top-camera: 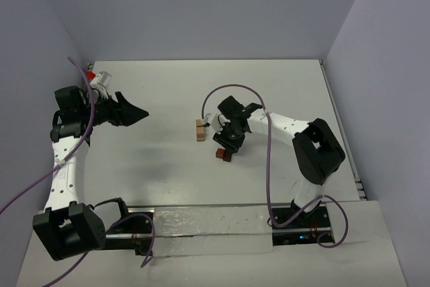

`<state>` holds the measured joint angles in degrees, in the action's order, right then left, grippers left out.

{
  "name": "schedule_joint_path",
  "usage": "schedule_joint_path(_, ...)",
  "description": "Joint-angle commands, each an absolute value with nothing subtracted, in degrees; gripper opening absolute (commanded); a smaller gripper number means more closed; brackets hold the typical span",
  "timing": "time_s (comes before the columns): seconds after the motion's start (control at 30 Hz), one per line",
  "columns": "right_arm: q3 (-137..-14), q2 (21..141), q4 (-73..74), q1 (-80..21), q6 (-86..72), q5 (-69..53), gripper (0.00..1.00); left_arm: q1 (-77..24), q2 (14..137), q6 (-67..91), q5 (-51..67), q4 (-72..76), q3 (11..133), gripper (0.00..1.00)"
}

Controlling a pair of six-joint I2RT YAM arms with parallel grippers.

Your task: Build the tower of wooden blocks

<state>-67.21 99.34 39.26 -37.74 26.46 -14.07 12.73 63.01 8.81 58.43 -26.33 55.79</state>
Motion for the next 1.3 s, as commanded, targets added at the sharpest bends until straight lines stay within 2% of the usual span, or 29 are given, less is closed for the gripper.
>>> schedule_joint_path(0.0,-69.98,100.91,36.50,-37.97,27.69,-13.12,0.41,12.39,63.19,8.85,58.62,-23.55,56.01,0.93)
schedule_joint_path(0.27,-70.31,102.66,35.51,-38.06,28.70,-12.44,0.40,12.44,63.11,8.48,58.40,-23.73,55.72,0.92)
schedule_joint_path(0.4,-69.21,102.16,35.33,-38.06,28.93,-12.46,0.34,12.47,63.03,8.60,58.45,-23.49,55.65,0.92)
schedule_joint_path(0.47,-68.69,101.79,35.36,-38.07,28.58,-12.77,0.22,12.39,63.00,8.72,58.46,-23.21,55.65,0.92)
schedule_joint_path(0.6,-68.01,100.29,36.25,-38.12,27.56,-13.35,0.08,12.39,62.75,8.73,58.47,-23.23,55.95,0.92)
schedule_joint_path(0.73,-67.52,97.60,37.82,-37.97,26.41,-14.67,0.00,12.48,62.47,8.70,58.43,-23.18,56.27,0.92)
schedule_joint_path(0.93,-70.30,92.07,42.96,-36.56,23.89,-18.90,0.00,12.29,61.46,9.08,57.49,-22.35,56.25,0.93)
schedule_joint_path(1.13,-79.02,87.18,50.39,-30.90,20.08,-28.96,0.00,10.65,59.06,10.24,54.51,-18.73,55.92,0.95)
schedule_joint_path(1.27,-82.86,86.09,51.29,-25.51,15.81,-40.27,0.00,5.00,56.83,10.72,50.57,-15.54,54.59,0.95)
